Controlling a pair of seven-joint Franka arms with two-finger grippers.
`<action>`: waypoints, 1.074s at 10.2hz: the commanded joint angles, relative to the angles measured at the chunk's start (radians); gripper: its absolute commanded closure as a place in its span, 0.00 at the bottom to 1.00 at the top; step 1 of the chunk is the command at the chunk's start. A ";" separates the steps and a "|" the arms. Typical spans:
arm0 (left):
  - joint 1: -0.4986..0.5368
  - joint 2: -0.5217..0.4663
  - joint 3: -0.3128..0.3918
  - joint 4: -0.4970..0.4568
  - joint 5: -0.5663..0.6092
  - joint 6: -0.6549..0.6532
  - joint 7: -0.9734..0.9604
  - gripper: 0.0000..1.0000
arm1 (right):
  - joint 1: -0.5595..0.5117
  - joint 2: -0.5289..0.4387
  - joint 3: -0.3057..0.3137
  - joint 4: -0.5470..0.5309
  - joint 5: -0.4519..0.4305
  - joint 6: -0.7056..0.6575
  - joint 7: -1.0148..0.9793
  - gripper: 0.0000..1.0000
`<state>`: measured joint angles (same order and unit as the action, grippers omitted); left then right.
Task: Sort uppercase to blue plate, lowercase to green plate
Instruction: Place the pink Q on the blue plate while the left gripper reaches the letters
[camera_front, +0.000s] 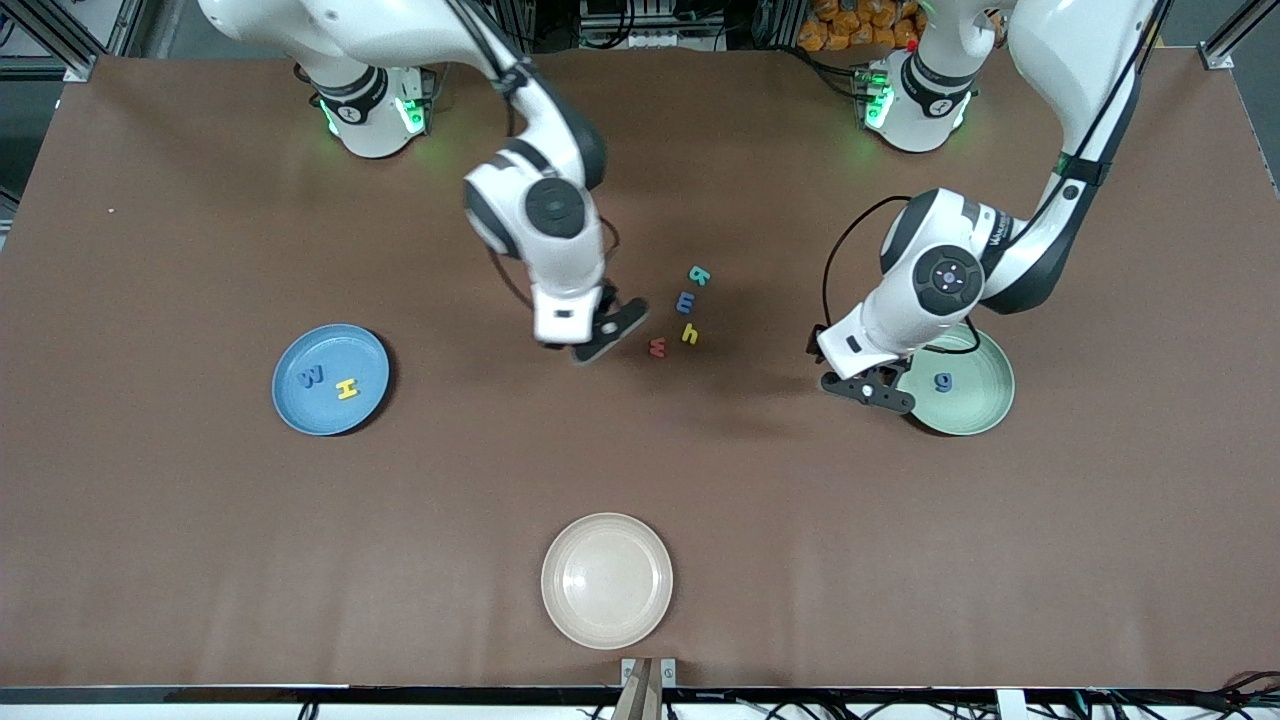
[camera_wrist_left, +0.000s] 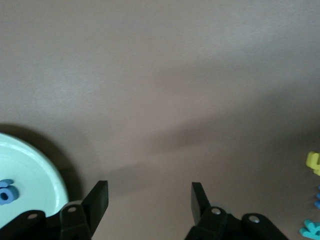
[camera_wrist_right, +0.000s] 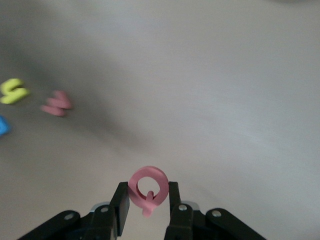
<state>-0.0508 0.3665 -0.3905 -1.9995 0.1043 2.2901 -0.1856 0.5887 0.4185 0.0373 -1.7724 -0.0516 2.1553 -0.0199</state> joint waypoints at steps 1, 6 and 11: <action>-0.040 0.011 0.004 0.004 -0.032 0.044 -0.024 0.25 | -0.204 -0.098 -0.007 -0.036 0.029 -0.115 -0.128 1.00; -0.205 0.077 0.004 0.036 -0.017 0.155 -0.214 0.25 | -0.522 -0.096 -0.002 -0.064 0.030 -0.186 -0.239 1.00; -0.302 0.153 0.007 0.062 0.200 0.212 -0.285 0.22 | -0.612 -0.055 -0.004 -0.156 0.107 -0.098 -0.268 1.00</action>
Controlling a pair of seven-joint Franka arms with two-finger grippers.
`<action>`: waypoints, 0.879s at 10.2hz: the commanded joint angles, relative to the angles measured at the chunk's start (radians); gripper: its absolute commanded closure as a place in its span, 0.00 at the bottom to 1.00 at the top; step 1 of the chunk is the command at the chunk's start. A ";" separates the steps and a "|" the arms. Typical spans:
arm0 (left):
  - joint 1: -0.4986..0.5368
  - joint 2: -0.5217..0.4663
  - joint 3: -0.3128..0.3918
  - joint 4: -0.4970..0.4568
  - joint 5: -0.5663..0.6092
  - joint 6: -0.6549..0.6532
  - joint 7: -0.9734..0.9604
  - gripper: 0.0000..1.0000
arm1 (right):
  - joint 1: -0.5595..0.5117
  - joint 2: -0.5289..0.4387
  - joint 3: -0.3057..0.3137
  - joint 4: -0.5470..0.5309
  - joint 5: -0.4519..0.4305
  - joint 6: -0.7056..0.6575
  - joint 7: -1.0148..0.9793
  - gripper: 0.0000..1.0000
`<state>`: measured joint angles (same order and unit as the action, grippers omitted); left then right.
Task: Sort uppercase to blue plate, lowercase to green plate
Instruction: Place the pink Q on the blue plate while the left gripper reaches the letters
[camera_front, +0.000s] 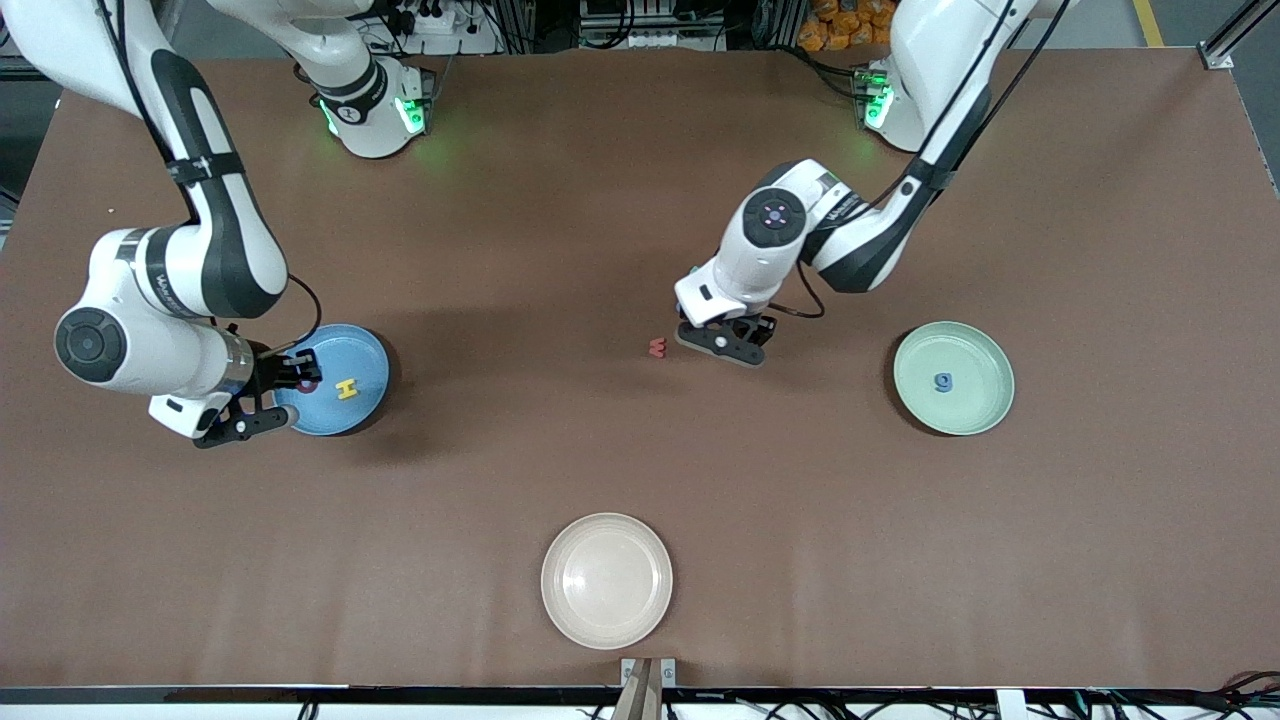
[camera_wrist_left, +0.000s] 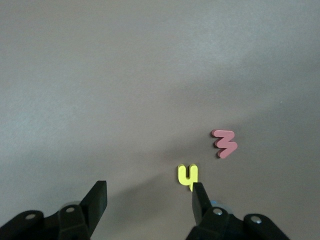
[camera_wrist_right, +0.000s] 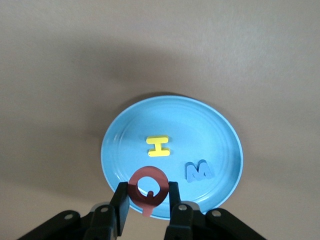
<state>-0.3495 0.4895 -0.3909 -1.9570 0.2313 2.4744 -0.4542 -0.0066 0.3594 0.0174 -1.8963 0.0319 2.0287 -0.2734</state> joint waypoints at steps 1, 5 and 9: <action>-0.012 0.047 0.006 0.023 0.103 0.046 -0.030 0.21 | -0.018 0.013 0.016 -0.068 0.023 0.079 -0.015 1.00; -0.072 0.109 0.006 0.024 0.213 0.081 -0.213 0.22 | -0.018 0.020 0.015 -0.125 0.023 0.122 -0.009 0.00; -0.085 0.129 0.006 0.020 0.237 0.098 -0.251 0.23 | -0.010 0.006 0.016 -0.054 0.023 0.058 -0.007 0.00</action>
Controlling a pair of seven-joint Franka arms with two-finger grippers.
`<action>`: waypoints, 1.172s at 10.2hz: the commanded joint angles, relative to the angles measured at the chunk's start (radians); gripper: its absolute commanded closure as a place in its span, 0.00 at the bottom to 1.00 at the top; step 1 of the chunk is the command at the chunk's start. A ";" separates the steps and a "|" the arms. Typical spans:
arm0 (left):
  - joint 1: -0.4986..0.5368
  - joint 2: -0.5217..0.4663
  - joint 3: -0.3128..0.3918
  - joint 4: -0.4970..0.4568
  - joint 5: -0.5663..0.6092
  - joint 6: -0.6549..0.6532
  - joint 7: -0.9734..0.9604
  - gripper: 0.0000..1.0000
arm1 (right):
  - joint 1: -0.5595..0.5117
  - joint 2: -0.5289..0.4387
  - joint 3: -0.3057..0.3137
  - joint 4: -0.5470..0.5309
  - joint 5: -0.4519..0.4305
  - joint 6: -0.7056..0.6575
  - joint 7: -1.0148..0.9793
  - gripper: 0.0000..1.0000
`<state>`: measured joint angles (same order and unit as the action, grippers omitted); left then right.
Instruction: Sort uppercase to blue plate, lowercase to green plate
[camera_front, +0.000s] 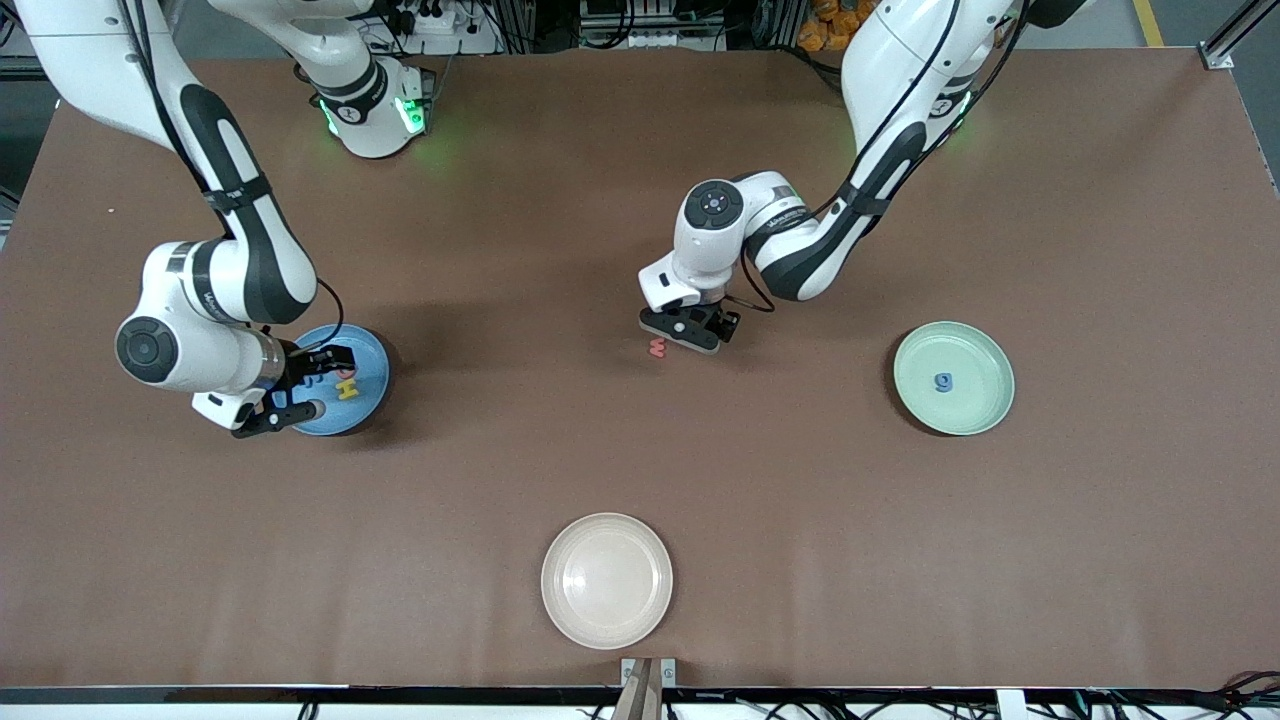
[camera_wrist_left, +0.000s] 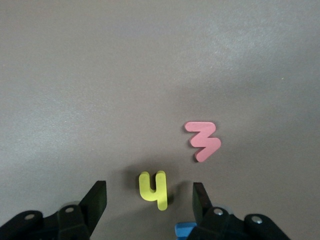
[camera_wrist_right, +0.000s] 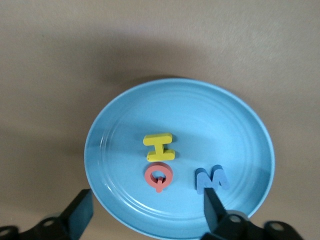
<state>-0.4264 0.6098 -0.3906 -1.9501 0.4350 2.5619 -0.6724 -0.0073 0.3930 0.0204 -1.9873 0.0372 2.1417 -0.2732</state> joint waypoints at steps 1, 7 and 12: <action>-0.009 0.013 0.006 0.014 0.033 0.011 -0.033 0.25 | -0.004 -0.043 0.015 0.085 0.018 -0.121 -0.007 0.00; -0.011 0.039 0.006 0.017 0.082 0.014 -0.073 0.29 | 0.024 -0.158 0.006 0.180 0.018 -0.204 -0.012 0.00; -0.020 0.056 0.006 0.028 0.105 0.014 -0.073 0.45 | 0.030 -0.255 -0.007 0.171 0.023 -0.245 -0.004 0.00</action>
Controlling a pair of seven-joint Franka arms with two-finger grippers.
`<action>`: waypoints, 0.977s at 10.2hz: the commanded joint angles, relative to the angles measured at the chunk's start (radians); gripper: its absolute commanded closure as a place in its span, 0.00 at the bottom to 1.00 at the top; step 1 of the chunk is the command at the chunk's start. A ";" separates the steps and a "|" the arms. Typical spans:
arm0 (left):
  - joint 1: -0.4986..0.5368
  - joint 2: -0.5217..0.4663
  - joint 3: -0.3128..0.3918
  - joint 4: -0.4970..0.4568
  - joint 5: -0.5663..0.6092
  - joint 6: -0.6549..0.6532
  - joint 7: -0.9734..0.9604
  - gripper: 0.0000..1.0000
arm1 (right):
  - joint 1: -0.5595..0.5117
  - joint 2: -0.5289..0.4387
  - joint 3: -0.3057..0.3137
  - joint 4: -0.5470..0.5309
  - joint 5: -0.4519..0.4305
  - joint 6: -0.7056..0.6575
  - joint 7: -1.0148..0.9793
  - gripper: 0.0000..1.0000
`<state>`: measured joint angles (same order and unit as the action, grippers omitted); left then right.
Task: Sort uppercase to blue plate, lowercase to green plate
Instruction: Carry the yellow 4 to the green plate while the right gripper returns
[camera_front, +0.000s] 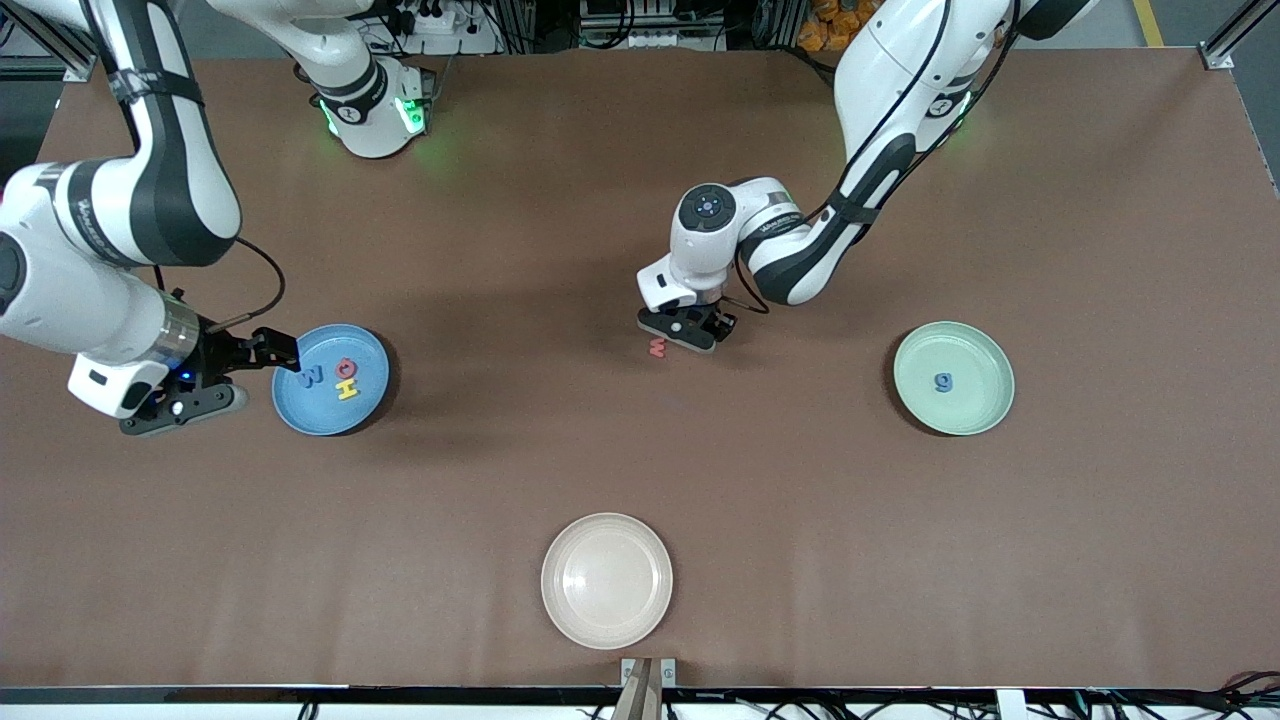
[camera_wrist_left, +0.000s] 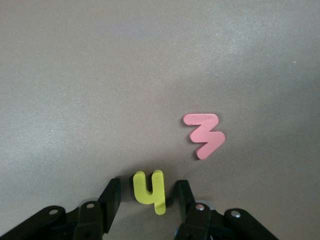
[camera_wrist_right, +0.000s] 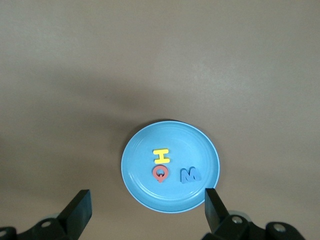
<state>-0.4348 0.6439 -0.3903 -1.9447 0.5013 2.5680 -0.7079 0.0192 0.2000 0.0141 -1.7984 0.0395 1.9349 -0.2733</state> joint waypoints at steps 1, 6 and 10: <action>-0.012 0.026 0.005 0.026 0.039 0.008 -0.039 0.50 | 0.005 -0.089 0.000 -0.018 0.037 -0.065 0.002 0.00; -0.010 0.025 0.007 0.026 0.060 0.008 -0.039 0.81 | 0.028 -0.178 0.004 0.014 0.082 -0.114 0.130 0.00; 0.010 -0.001 0.014 0.018 0.066 -0.003 0.007 0.94 | 0.030 -0.203 0.010 0.090 0.102 -0.191 0.184 0.00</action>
<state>-0.4404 0.6463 -0.3902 -1.9327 0.5241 2.5686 -0.7073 0.0496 0.0252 0.0190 -1.7266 0.1250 1.7823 -0.1128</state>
